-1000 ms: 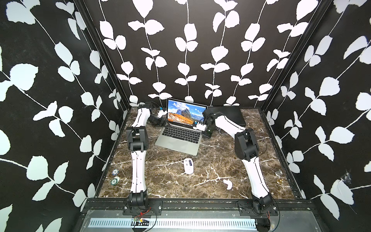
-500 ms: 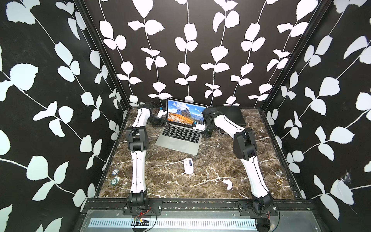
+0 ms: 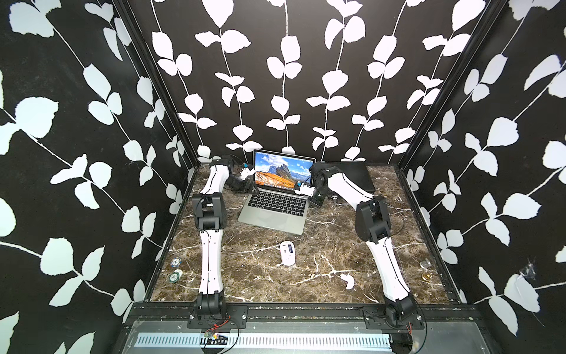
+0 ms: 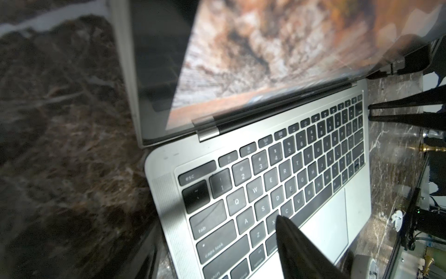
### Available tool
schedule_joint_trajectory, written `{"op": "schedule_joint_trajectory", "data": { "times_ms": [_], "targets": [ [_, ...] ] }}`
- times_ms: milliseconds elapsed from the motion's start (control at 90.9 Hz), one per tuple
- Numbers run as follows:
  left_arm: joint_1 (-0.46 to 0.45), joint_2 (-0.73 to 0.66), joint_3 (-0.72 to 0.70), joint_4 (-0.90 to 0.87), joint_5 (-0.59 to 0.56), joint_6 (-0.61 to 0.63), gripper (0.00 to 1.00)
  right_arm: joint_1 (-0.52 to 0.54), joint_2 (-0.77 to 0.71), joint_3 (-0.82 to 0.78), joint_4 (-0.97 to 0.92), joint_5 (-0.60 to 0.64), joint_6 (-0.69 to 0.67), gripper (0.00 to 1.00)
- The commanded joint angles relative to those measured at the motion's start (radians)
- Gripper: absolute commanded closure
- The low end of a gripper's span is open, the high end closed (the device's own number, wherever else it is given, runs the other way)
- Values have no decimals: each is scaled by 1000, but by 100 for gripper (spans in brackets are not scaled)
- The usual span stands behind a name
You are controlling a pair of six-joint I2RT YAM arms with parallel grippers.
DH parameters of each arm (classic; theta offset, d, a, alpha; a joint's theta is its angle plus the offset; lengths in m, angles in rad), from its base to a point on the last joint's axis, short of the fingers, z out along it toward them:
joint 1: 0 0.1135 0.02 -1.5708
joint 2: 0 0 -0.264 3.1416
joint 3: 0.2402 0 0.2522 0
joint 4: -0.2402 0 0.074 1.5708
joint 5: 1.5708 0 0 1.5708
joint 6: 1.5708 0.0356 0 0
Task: Insert the wireless mouse receiver into the laptop
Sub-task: Insert the USB plug into the USB port.
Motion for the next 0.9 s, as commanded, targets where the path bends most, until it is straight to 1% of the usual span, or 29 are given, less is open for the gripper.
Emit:
{"op": "schedule_joint_trajectory", "data": {
  "times_ms": [0,132,220,473,616,726,803,891],
  "targets": [
    [-26,21,4,-38,47,26,25,18,-2,38,57,-57,4,100],
    [-26,21,5,-34,51,25,25,33,5,22,60,29,-48,100],
    [-26,21,5,-34,52,23,25,39,-2,-6,88,59,-63,100],
    [-27,20,5,-31,58,21,25,51,14,4,106,65,-62,100],
    [-30,21,6,-35,61,25,25,51,41,52,76,56,-34,100],
    [-29,21,6,-36,58,28,25,37,48,85,63,0,25,100],
    [-30,45,6,-34,61,26,25,26,41,89,66,-54,71,100],
    [-30,45,6,-36,61,28,25,26,36,85,68,-69,96,100]
  ]
}}
